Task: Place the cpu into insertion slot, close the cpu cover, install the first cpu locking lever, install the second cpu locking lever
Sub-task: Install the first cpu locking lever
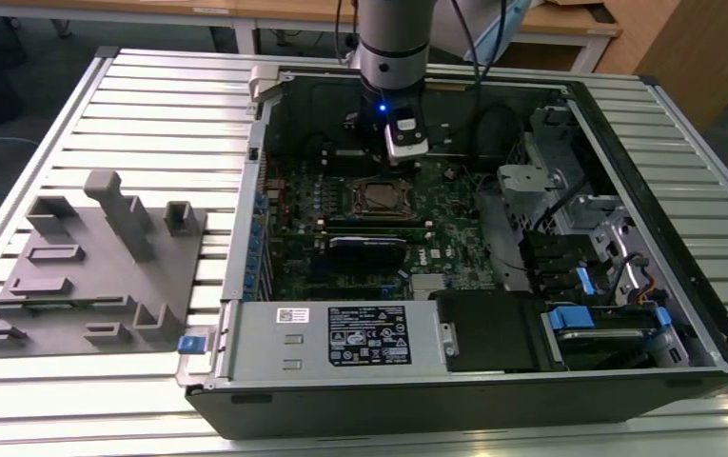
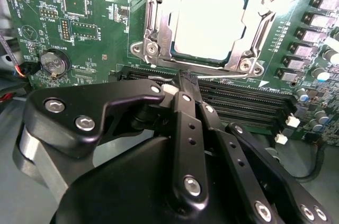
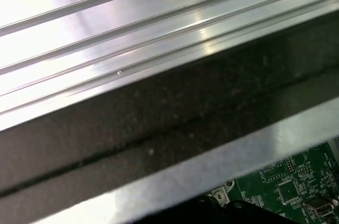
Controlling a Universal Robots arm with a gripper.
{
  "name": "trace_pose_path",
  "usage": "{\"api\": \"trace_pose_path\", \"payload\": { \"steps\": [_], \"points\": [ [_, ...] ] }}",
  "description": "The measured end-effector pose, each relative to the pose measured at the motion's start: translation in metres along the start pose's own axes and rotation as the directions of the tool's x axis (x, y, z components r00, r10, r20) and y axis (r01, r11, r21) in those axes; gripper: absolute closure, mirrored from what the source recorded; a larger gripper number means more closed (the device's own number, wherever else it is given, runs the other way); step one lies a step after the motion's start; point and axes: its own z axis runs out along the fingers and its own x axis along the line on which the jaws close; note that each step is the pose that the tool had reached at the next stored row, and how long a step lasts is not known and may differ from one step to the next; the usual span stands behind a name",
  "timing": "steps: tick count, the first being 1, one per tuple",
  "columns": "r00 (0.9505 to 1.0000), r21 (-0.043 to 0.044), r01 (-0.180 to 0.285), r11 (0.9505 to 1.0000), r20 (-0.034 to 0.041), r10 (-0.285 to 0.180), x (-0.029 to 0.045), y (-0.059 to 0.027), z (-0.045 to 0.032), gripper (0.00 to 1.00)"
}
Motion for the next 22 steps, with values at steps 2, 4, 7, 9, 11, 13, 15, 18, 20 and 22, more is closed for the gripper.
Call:
{"api": "trace_pose_path", "payload": {
  "steps": [2, 4, 7, 9, 11, 13, 15, 18, 20, 22],
  "points": [
    [1.0000, 0.0041, 0.000, 1.0000, 0.0015, 0.000, 0.0002, 0.0004, 0.0004, 0.90],
    [1.0000, 0.0054, 0.001, 1.0000, 0.0022, -0.001, 0.0005, 0.0011, 0.0007, 0.90],
    [1.0000, 0.0057, 0.001, 1.0000, 0.0024, -0.001, 0.0011, 0.0025, 0.0009, 0.90],
    [1.0000, 0.0058, 0.001, 1.0000, 0.0023, -0.001, 0.0015, 0.0036, 0.0010, 0.90],
    [1.0000, 0.0057, 0.001, 1.0000, 0.0023, -0.001, 0.0018, 0.0042, 0.0010, 0.90],
    [1.0000, 0.0056, 0.001, 1.0000, 0.0022, -0.001, 0.0018, 0.0044, 0.0011, 0.90],
    [1.0000, 0.0069, 0.001, 1.0000, 0.0029, -0.001, 0.0019, 0.0045, 0.0013, 0.90],
    [1.0000, 0.0107, 0.001, 0.9999, 0.0041, -0.001, 0.0021, 0.0050, 0.0017, 0.90],
    [1.0000, 0.0123, 0.001, 0.9999, 0.0048, -0.001, 0.0024, 0.0056, 0.0022, 0.90],
    [1.0000, 0.0134, 0.001, 0.9999, 0.0053, -0.001, 0.0027, 0.0063, 0.0026, 0.90]
  ]
}}
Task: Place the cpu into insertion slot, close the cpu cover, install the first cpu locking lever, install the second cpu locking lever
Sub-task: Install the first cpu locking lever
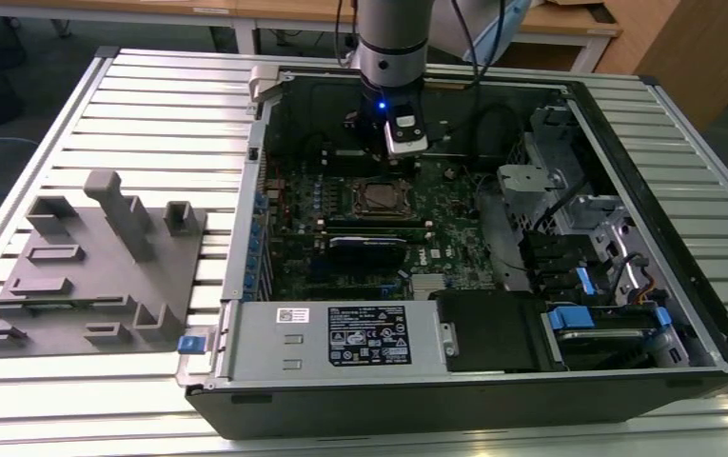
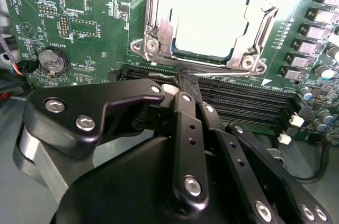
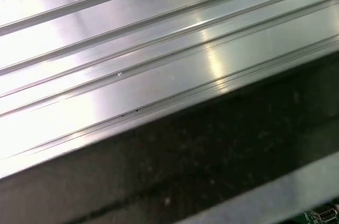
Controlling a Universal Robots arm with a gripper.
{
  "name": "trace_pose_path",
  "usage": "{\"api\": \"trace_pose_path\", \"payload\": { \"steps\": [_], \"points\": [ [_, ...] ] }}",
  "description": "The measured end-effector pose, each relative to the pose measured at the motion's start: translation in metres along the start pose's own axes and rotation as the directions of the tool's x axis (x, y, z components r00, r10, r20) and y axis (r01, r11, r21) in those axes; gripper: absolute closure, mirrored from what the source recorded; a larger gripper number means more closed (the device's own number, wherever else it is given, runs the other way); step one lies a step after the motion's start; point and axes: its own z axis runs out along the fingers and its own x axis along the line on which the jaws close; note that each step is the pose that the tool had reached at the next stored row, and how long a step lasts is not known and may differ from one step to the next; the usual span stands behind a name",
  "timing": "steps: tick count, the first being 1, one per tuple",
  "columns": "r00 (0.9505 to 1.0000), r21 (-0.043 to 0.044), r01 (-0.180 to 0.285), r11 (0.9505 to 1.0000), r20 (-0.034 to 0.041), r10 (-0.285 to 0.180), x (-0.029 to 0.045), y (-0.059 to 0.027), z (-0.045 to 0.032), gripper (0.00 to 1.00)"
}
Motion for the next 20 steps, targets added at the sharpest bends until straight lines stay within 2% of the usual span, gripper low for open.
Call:
{"api": "trace_pose_path", "payload": {
  "steps": [20],
  "points": [
    [1.0000, 0.0047, 0.001, 1.0000, 0.0019, -0.001, -0.0007, 0.0031, 0.0028, 0.90]
  ]
}}
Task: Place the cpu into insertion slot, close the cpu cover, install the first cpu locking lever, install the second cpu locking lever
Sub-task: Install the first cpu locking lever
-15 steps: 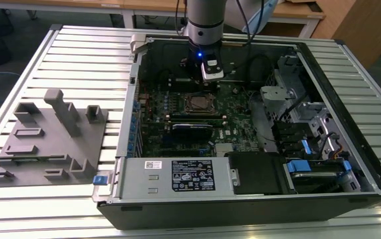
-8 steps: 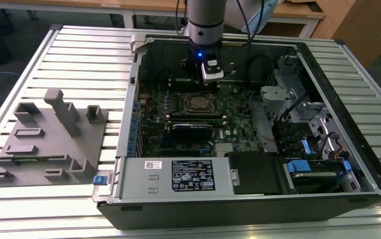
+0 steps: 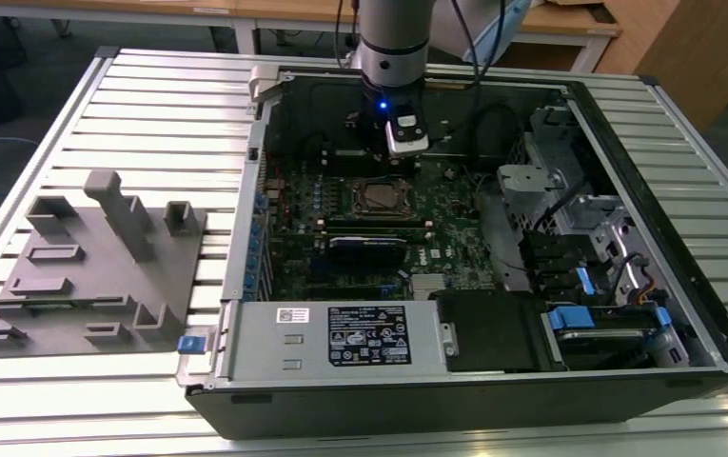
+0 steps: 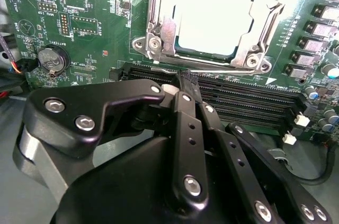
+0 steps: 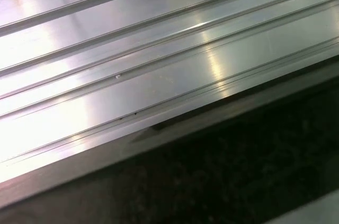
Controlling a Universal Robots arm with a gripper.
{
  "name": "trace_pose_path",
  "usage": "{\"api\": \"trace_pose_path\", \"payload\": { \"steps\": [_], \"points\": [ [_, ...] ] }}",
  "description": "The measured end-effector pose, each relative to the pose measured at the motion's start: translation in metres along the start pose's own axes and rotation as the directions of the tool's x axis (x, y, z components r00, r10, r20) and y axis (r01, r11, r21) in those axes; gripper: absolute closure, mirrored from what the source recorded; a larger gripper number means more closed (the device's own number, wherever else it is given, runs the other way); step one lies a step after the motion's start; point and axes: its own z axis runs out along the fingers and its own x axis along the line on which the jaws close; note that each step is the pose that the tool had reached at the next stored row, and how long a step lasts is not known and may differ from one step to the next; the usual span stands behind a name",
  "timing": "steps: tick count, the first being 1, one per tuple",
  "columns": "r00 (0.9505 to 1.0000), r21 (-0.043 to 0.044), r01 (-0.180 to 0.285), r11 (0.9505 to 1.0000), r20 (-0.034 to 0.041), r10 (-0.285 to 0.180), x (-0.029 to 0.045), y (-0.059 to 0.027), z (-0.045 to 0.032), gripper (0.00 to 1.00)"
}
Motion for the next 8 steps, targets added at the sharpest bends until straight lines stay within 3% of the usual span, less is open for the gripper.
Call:
{"api": "trace_pose_path", "payload": {
  "steps": [8],
  "points": [
    [1.0000, 0.0000, 0.000, 1.0000, 0.0000, 0.000, -0.0008, -0.0006, 0.0019, 0.90]
  ]
}}
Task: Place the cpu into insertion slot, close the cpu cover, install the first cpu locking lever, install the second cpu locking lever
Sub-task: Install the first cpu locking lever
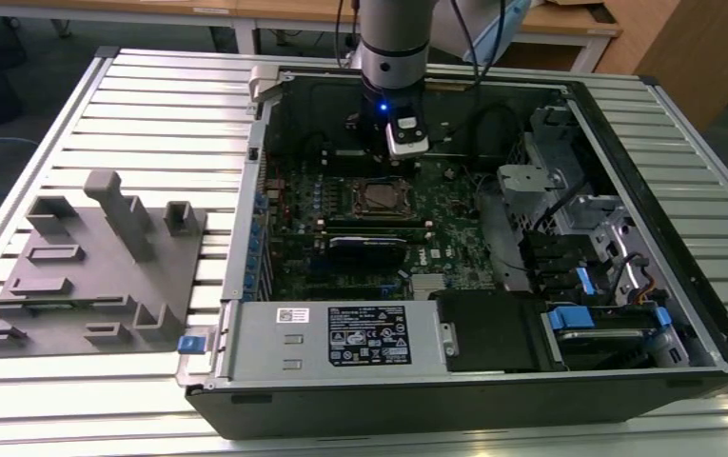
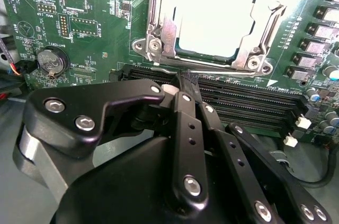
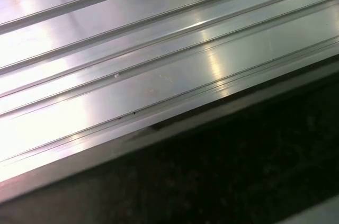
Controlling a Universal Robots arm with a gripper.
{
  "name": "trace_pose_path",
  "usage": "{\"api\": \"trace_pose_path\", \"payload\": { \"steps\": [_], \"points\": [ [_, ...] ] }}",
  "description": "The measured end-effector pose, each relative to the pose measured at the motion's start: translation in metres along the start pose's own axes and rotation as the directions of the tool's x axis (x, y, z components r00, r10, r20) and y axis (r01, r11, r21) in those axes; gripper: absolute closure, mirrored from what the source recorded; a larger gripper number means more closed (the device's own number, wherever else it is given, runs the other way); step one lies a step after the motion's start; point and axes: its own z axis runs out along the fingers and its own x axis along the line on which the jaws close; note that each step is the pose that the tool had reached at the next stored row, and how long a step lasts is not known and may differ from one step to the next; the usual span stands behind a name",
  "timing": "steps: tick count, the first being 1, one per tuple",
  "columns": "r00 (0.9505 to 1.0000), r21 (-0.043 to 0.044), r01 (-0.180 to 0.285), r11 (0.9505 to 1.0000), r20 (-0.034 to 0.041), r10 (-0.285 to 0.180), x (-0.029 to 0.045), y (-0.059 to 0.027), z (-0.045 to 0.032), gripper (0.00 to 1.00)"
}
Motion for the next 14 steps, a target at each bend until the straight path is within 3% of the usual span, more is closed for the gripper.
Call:
{"api": "trace_pose_path", "payload": {
  "steps": [14],
  "points": [
    [1.0000, 0.0000, 0.000, 1.0000, 0.0000, 0.000, -0.0013, -0.0016, 0.0021, 0.90]
  ]
}}
